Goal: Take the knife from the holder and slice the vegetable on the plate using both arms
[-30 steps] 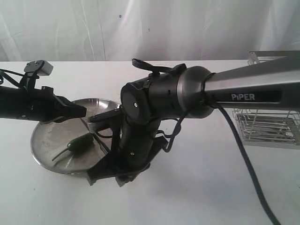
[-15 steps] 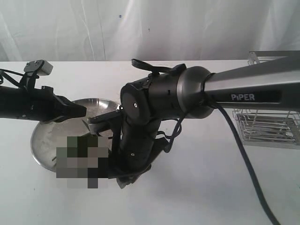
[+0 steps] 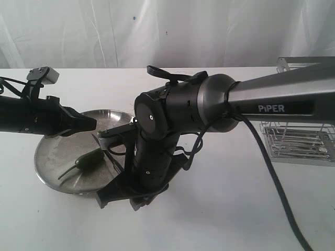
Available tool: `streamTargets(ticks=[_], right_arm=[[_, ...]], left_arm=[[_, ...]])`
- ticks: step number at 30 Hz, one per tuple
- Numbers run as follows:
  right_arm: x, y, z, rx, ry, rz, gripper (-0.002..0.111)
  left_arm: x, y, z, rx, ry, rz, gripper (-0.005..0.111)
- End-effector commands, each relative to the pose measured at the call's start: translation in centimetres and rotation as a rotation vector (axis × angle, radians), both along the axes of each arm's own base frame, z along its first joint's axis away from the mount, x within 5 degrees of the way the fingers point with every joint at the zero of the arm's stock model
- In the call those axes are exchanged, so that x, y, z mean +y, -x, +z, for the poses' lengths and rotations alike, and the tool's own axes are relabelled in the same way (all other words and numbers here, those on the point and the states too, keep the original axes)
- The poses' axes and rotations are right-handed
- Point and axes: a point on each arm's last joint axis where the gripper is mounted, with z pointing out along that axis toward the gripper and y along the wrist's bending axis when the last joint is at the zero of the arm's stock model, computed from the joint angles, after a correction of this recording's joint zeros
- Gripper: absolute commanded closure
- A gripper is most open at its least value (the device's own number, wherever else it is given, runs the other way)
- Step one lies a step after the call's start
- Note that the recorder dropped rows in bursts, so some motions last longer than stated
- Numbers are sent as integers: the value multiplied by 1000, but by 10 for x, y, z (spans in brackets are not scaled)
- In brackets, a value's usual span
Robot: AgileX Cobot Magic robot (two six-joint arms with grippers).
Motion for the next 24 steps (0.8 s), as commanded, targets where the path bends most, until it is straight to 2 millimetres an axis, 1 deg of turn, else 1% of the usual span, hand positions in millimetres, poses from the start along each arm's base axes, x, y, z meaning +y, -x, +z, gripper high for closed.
streamTargets(ticks=[1,15,24], right_arm=[[0,2,2,5,-4,7,108],[2,2,1,13,-33,-3,108],[4,1,-16,48,-2,-2,108]], left_arm=[[-2,2,2,3,25,-3,107],[-2,2,2,3,25,-3,107],[-2,2,2,3,22,0,107]])
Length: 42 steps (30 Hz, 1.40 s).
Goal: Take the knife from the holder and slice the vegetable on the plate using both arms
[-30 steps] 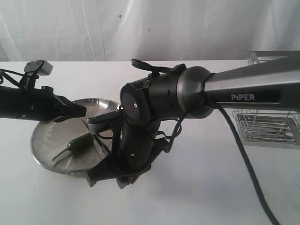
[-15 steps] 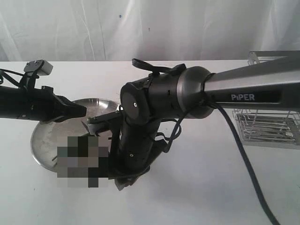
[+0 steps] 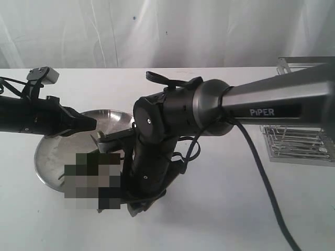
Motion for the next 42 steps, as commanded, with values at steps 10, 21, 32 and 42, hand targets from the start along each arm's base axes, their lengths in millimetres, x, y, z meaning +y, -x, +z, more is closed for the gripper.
streamTargets(ticks=[10,21,32,42], right_arm=[[1,-1,-5,-7,-5,4,108],[1,-1,-5,-5,-4,4,108],[1,-1,-5,-1,-4,3,108],[1,-1,-5,-1,-4,3,108]], left_arm=[[-2,0,-6,25,12,-2,107],[-5,-5,-23,39,75,-10,107],[0,-15,-49,40,56,50,107],[5,-11,-92,194,-53,41,107]])
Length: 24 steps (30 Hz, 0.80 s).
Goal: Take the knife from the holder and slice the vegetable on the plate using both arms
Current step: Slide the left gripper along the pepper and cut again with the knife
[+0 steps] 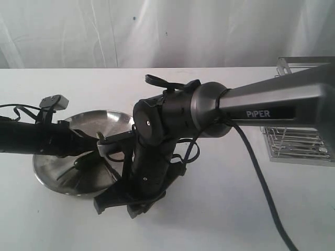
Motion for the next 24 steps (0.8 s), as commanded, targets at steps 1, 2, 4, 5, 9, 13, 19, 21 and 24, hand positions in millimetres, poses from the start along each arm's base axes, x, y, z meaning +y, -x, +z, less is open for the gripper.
streamTargets(ticks=[1,2,4,5,9,13,19,21,24], right_arm=[[0,0,0,-12,-6,8,108],[0,0,0,-12,-6,8,108],[0,0,0,-12,-6,8,108],[0,0,0,-12,-3,10,108],[-1,0,0,-9,4,13,108],[-1,0,0,-7,5,13,108],[-1,0,0,-7,5,13,108],[-1,0,0,-7,5,13,108],[-1,0,0,-7,5,13,108]], left_arm=[[5,5,-21,80,-97,-1,107],[5,5,-21,81,-104,3,107],[5,5,-22,86,-101,9,107],[5,5,-22,92,-99,16,107],[6,5,-22,96,-102,15,107],[3,5,-19,87,-73,-3,107],[-7,-7,13,-27,87,-67,107],[-9,-9,26,-69,110,-84,107],[-8,-9,38,-106,103,-83,107]])
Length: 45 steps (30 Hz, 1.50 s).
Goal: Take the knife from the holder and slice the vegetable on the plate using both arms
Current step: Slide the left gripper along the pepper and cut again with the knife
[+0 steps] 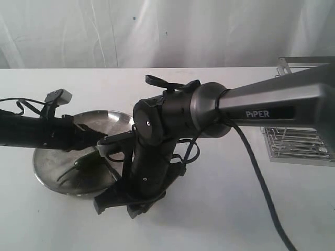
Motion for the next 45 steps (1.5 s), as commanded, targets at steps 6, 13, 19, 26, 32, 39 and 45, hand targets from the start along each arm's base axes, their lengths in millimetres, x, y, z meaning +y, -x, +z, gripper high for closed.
streamTargets(ticks=[6,13,19,26,32,39,45], right_arm=[[-1,1,0,-5,9,16,108],[-1,1,0,-5,9,16,108],[-1,1,0,-4,11,16,108],[-1,1,0,-3,10,15,108],[-1,1,0,-3,10,15,108],[-1,1,0,-4,8,15,108],[-1,1,0,-4,8,15,108]], left_arm=[[2,1,19,-56,-49,-16,107],[9,3,6,0,-156,36,107],[13,4,1,16,-190,65,107],[12,4,2,15,-189,63,107],[12,4,2,16,-175,73,107],[11,0,7,-11,-152,92,107],[9,-2,-6,9,-138,60,107]])
